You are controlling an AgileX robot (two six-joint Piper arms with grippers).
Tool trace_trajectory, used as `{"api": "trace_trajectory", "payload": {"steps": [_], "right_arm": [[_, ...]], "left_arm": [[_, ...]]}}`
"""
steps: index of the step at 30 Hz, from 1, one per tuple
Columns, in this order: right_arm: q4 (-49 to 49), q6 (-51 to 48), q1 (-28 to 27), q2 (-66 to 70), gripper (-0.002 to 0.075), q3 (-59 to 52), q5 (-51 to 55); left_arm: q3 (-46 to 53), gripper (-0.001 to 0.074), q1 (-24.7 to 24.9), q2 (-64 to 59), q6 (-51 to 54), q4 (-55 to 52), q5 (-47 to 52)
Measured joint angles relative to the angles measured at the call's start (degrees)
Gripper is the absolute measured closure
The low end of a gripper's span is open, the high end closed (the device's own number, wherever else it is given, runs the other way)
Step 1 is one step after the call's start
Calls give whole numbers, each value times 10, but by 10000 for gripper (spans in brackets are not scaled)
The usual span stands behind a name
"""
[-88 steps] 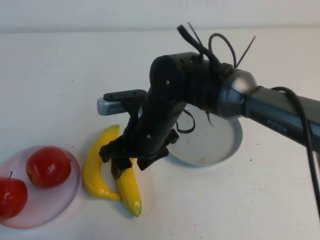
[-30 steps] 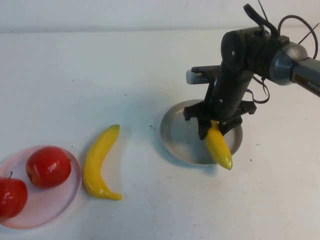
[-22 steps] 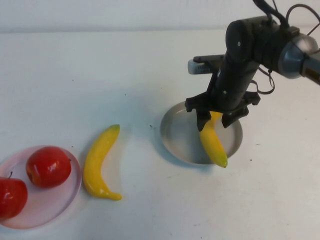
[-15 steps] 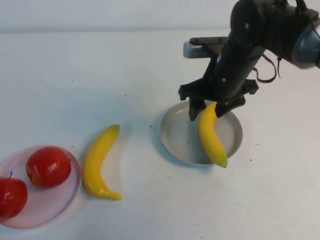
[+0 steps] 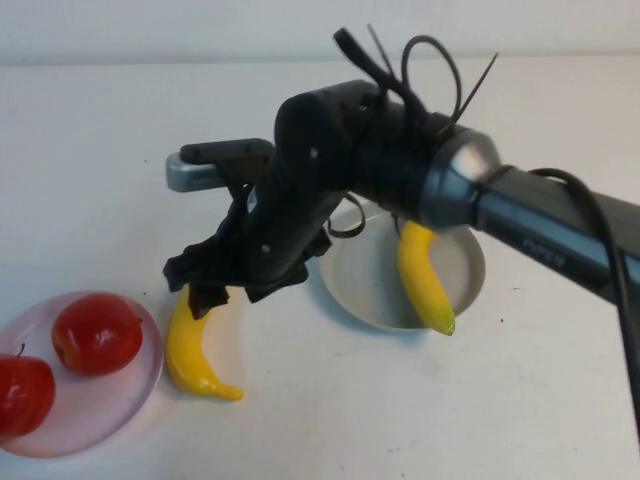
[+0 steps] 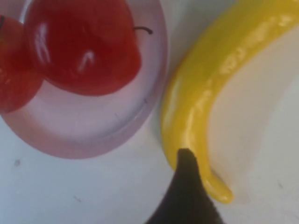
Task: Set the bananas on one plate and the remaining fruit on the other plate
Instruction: Put another type of fruit in the right plate
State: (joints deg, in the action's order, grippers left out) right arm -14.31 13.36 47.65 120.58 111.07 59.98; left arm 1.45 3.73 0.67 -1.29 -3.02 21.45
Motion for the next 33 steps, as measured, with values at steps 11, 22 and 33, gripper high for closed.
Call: {"api": "trace_trajectory", "payload": {"steps": [11, 22, 33], "right_arm": [[-9, 0, 21, 120, 265, 114, -31], [15, 0, 21, 163, 265, 149, -32], [66, 13, 2, 163, 265, 150, 24]], "left_arm": [[0, 731, 0, 0, 0, 0, 0], [0, 731, 0, 0, 0, 0, 0], [0, 731, 0, 0, 0, 0, 0]]}}
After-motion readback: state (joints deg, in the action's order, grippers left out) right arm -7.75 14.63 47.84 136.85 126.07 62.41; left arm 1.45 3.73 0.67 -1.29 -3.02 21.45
